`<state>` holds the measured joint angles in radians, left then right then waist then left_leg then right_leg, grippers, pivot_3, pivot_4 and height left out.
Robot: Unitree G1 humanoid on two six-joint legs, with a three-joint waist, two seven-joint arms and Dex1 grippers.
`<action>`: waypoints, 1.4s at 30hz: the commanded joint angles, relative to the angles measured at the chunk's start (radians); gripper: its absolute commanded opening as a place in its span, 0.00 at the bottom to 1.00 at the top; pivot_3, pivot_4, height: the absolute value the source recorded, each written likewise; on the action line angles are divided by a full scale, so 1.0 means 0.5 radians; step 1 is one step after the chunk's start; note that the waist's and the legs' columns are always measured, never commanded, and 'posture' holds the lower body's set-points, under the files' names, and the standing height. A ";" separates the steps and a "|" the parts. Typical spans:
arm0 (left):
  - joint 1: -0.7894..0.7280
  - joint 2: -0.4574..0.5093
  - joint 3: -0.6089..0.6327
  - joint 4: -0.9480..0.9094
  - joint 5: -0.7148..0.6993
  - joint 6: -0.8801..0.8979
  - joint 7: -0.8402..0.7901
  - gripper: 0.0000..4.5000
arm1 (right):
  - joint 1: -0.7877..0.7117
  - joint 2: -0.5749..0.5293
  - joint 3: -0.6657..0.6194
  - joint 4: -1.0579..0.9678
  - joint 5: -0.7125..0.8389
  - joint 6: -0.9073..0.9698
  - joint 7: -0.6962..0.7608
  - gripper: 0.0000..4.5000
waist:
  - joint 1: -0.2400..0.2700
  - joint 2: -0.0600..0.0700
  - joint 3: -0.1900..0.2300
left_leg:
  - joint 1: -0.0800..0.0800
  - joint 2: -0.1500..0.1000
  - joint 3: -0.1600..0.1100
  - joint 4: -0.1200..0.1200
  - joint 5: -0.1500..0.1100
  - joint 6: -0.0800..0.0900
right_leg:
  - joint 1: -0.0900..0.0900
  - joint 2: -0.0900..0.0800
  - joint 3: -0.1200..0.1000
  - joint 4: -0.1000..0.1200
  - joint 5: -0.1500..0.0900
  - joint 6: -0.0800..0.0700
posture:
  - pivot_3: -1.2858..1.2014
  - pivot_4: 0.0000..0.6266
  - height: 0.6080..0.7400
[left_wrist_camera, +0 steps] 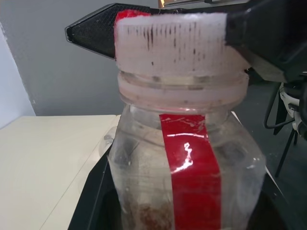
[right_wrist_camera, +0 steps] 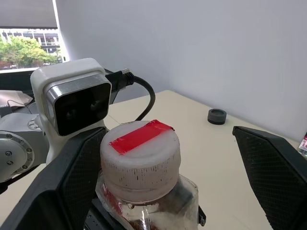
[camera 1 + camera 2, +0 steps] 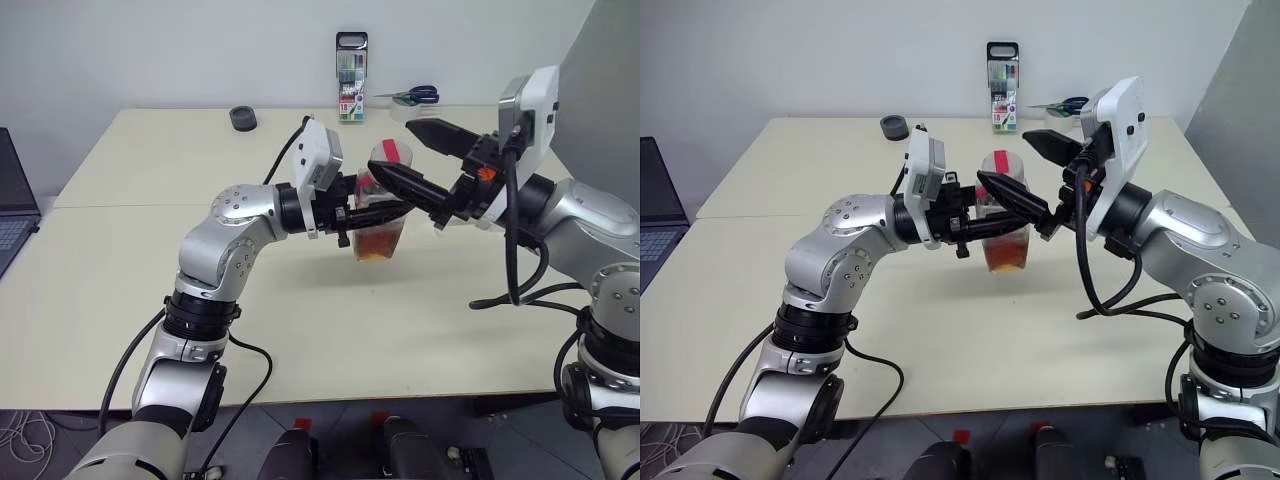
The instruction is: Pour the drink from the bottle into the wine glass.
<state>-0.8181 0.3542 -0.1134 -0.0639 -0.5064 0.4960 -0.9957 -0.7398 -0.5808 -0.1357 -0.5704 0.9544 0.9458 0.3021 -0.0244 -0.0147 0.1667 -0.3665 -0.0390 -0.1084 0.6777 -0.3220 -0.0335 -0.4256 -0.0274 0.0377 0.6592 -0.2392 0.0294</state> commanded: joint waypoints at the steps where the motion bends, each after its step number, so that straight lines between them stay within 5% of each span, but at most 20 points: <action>1: -0.055 0.005 0.032 -0.045 -0.018 -0.040 -0.016 0.39 | -0.001 -0.049 -0.088 -0.030 -0.013 -0.045 -0.004 0.99 | 0.000 0.000 0.000 | 0.000 0.000 0.000 0.000 0.000 0.000 | 0.000 0.000 0.000 0.000 0.000 0.000 | 0.52 0.24 1.00; 31: -0.058 -0.007 0.028 -0.012 -0.005 -0.060 -0.009 0.39 | 0.178 -0.326 -0.291 -0.115 0.417 0.027 -0.027 0.99 | -0.003 0.000 0.000 | 0.000 0.001 0.001 0.000 0.000 0.000 | 0.000 0.003 0.000 0.000 0.000 0.000 | 0.52 0.24 1.00; 42: -0.063 -0.011 0.031 -0.015 -0.001 -0.062 0.002 0.39 | 0.095 -0.319 -0.167 -0.060 0.544 -0.013 -0.035 0.99 | -0.003 0.000 0.000 | 0.001 0.001 0.002 0.000 0.000 0.001 | 0.001 0.003 0.000 0.000 0.000 0.000 | 0.52 0.24 1.00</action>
<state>-0.8181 0.3507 -0.1132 -0.0413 -0.5023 0.4906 -0.9940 -0.6612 -0.7450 -0.2241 -0.5949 1.2360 0.9678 0.2826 -0.0257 -0.0148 0.1667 -0.3660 -0.0386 -0.1074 0.6777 -0.3222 -0.0333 -0.4252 -0.0260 0.0378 0.6593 -0.2393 0.0294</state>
